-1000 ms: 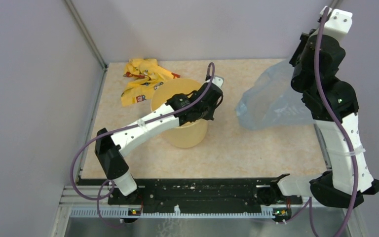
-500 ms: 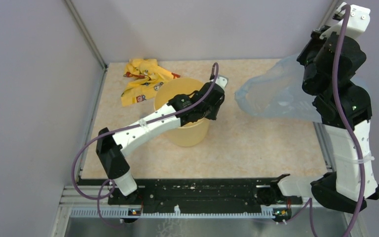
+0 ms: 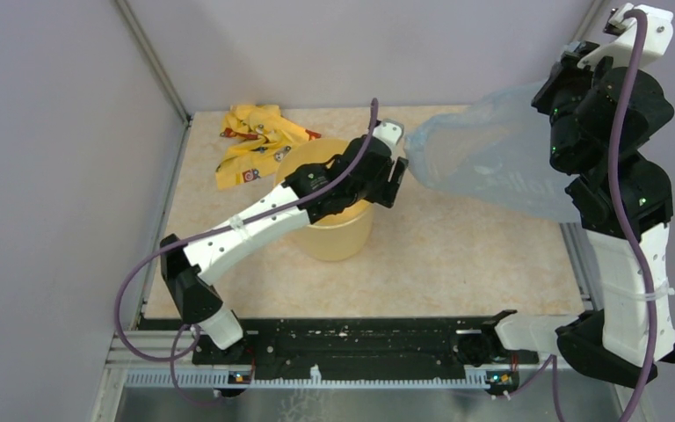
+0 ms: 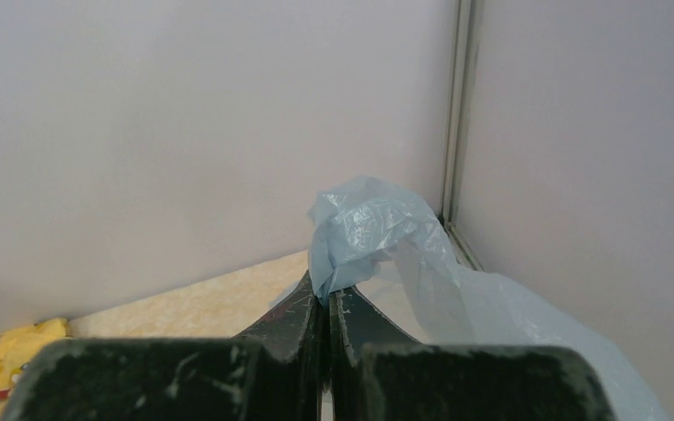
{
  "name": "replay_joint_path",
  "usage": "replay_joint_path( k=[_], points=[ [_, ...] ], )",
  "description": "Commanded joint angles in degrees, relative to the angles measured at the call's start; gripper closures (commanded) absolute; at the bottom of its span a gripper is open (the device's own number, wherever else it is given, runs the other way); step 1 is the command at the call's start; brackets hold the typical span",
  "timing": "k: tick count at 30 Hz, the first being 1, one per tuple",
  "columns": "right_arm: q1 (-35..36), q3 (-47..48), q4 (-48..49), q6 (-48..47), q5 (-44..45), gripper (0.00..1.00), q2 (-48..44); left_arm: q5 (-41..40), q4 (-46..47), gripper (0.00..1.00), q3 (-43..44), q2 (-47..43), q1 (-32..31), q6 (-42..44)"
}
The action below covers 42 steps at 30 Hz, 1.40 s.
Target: Put the trash bags into the trash bin
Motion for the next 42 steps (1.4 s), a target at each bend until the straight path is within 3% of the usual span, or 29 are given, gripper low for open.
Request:
replay_joint_path(
  k=[1, 7, 16, 25, 30, 34, 37, 42],
  points=[
    [-0.34, 2.04, 3.54, -1.72, -1.77, 1.00, -0.83, -0.15, 4.71, 0.26, 2.48, -6.37, -0.15, 0.68],
    [-0.33, 2.06, 6.05, -2.36, -5.33, 1.00, -2.08, -1.69, 9.56, 0.20, -6.09, -16.45, -0.06, 0.91],
    [-0.35, 3.70, 11.27, -2.06, -17.76, 1.00, -2.60, 12.21, 20.68, 0.03, -12.01, -28.42, -0.06, 1.49],
    [-0.33, 5.11, 14.89, 0.13, -27.27, 1.00, -2.31, 14.74, 23.18, 0.02, -5.09, -23.48, -0.06, 2.24],
    [-0.33, 7.15, 15.68, 1.82, -30.74, 1.00, -1.34, 9.84, 21.97, 0.01, 0.42, -18.44, -0.06, 3.81],
    [-0.34, 7.94, 16.64, 2.28, -33.26, 1.00, -0.52, 12.62, 25.55, 0.05, 1.82, -17.91, -0.06, 3.56],
    [-0.33, 9.30, 15.97, 1.74, -32.75, 1.00, 0.64, 15.07, 24.15, 0.02, 4.41, -17.72, -0.06, 3.05],
    [-0.35, 8.43, 16.60, 1.16, -32.15, 1.00, 0.74, 16.26, 25.39, 0.01, 0.45, -21.45, -0.06, 1.50]
  ],
)
